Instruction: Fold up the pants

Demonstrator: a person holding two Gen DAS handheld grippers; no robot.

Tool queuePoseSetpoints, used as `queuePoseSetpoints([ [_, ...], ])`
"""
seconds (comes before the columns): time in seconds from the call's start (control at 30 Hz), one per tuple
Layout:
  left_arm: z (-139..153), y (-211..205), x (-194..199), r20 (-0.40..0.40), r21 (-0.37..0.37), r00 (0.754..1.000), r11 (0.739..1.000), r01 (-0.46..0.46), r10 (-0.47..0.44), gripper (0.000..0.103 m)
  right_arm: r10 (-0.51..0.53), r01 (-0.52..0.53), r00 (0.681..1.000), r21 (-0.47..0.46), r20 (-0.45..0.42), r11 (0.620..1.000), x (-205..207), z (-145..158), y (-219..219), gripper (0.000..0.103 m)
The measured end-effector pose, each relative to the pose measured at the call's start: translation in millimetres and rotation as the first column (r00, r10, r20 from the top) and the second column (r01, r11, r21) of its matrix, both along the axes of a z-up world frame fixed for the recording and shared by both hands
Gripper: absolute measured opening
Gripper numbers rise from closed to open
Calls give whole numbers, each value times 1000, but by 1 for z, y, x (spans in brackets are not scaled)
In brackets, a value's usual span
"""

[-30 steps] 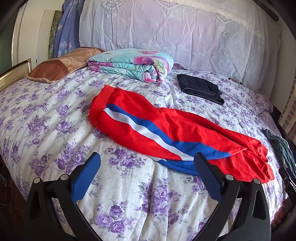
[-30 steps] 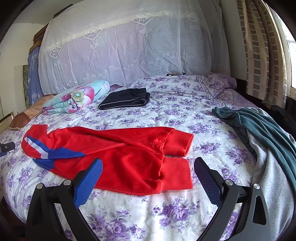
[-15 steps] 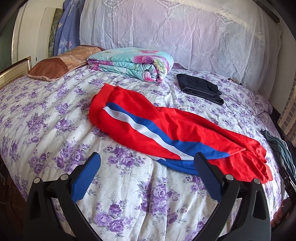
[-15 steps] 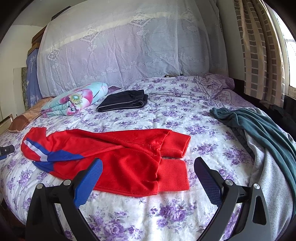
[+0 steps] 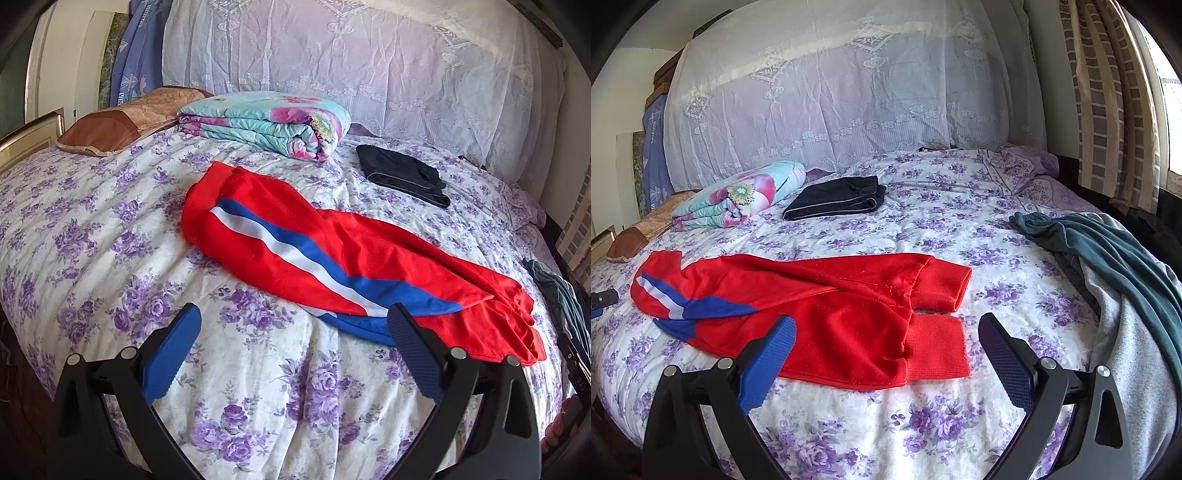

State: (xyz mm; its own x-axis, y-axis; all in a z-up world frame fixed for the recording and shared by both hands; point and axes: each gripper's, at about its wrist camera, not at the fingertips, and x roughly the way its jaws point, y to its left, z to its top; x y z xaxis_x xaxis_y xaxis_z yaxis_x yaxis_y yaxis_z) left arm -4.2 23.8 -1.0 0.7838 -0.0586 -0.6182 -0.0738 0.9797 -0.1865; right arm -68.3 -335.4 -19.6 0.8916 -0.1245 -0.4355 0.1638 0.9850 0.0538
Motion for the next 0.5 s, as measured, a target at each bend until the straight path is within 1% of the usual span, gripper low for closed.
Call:
queuePoseSetpoints([
  [0.2, -2, 2, 0, -5, -6, 1000, 1000, -4, 4, 98, 4, -4, 1000, 1, -13, 1000, 2, -2, 1, 100],
  [0.37, -2, 4, 0, -2, -7, 1000, 1000, -8, 8, 98, 6, -6, 1000, -9, -11, 1000, 2, -2, 3, 100],
  [0.5, -2, 5, 0, -5, -12, 1000, 1000, -10, 10, 98, 1, -1, 1000, 0, -10, 1000, 2, -1, 1, 100],
])
